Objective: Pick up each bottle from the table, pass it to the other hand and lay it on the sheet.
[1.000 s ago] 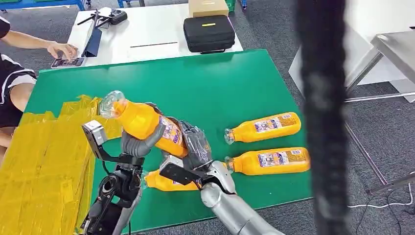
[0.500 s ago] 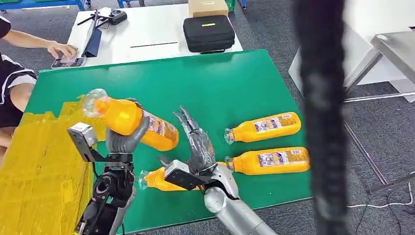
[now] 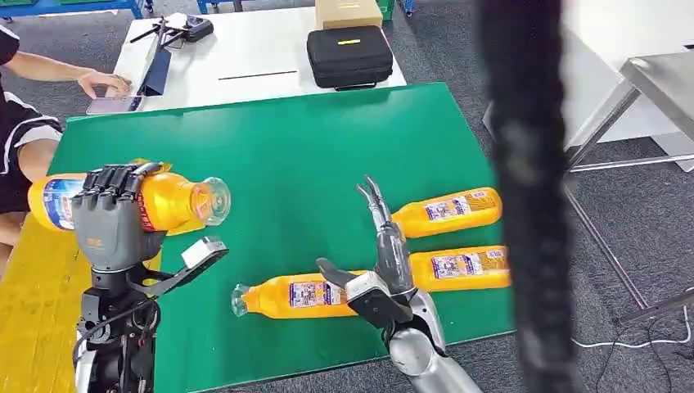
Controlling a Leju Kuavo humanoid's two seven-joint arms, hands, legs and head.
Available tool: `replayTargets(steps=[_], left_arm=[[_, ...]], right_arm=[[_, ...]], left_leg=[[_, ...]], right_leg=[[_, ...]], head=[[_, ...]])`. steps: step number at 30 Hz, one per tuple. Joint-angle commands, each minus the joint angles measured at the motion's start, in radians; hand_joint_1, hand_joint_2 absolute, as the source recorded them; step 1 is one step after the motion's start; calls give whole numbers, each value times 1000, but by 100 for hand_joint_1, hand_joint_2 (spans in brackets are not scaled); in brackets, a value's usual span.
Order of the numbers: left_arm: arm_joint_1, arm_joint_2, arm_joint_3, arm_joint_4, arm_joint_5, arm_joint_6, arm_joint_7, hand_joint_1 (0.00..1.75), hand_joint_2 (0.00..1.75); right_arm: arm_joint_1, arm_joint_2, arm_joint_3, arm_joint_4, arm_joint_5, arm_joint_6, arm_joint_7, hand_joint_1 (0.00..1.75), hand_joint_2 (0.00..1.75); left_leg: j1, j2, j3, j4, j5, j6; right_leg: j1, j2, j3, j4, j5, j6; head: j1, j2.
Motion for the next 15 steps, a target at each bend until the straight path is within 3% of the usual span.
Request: replayTargets(steps=[1, 4, 7, 15], left_arm=[[-166, 492, -515, 261, -87, -1, 778, 175, 175], [-242, 504, -672, 463, -87, -1, 948, 175, 175], [-237, 381, -478, 630, -87, -4, 813, 175, 175], [-252, 285, -320, 730, -80, -56, 736, 175, 175]], right_arm=[[4, -25, -32, -25, 17, 54, 19, 0, 175], [10, -26, -41, -17, 25, 57, 21, 0, 175], [16, -24, -35, -1, 58, 69, 34, 0, 175], [1, -2, 4, 71, 176, 120, 118, 0, 175]], left_leg=[[1, 0, 7, -1, -2, -5], [3, -7, 6, 0, -1, -6], [2, -6, 9, -3, 0, -5], [1, 1, 5, -1, 0, -5]], right_leg=[[1, -2, 7, 0, -3, -1], [3, -10, 7, 1, -4, -2], [2, -9, 8, -2, -2, -2], [2, -1, 5, 0, -1, -2]], head=[[0, 0], [0, 0], [0, 0], [0, 0]])
